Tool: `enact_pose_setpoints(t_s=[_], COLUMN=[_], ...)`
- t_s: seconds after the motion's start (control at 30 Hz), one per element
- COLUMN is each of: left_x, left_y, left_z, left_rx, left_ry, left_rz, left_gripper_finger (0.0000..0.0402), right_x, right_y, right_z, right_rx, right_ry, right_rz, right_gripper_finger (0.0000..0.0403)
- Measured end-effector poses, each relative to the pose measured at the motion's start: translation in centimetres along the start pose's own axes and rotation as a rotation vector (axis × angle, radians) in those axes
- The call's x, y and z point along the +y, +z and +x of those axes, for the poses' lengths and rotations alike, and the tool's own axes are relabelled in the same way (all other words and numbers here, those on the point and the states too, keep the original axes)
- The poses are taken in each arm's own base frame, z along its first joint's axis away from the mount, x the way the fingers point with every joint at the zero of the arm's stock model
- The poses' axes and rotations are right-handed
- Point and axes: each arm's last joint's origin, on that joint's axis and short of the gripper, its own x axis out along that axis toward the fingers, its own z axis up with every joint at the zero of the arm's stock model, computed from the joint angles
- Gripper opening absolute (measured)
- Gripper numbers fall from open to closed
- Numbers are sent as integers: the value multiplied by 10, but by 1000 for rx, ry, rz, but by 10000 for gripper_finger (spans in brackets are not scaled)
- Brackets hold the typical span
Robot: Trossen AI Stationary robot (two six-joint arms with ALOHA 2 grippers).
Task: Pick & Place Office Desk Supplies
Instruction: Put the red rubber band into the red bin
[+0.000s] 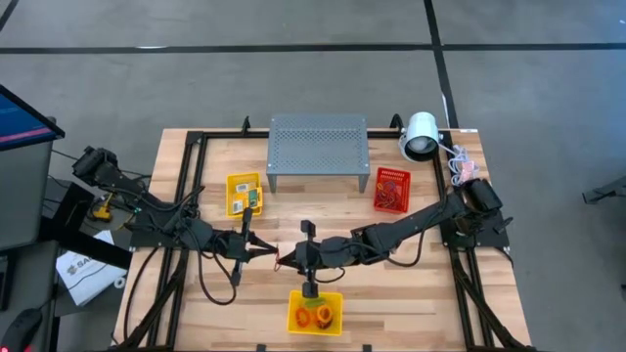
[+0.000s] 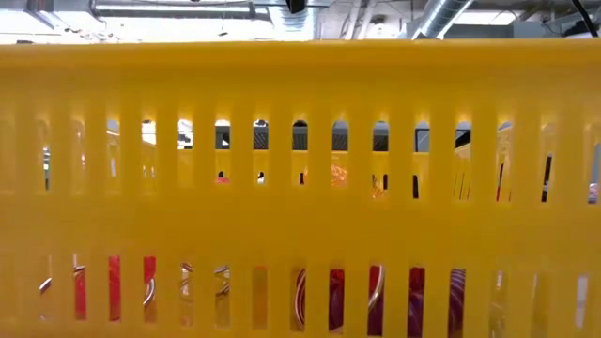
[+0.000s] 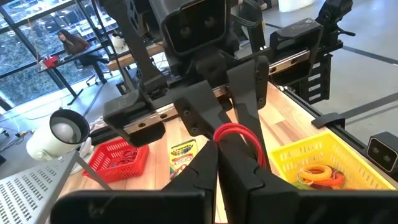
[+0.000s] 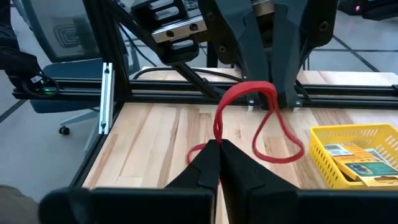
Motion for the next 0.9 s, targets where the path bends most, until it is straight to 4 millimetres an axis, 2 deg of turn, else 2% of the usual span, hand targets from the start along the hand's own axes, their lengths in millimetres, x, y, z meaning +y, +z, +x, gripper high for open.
enact_pose_setpoints(t_s=[0.33, 0.53, 0.67, 0.9], left_x=[2, -1, -2, -2], left_y=[7, 7, 7, 8], left_z=[0, 0, 0, 0], left_rx=[-66, -81, -87, -92], left_ry=[11, -72, -100, -108], left_rz=[-51, -79, -89, -108], left_gripper_finger=[3, 11, 56, 171], right_x=[0, 1, 2, 3], right_y=[0, -1, -1, -1], right_z=[0, 0, 0, -1], right_rx=[4, 5, 7, 7], right_ry=[0, 6, 28, 31], right_rz=[-15, -21, -21, -27], right_gripper_finger=[1, 1, 0, 0])
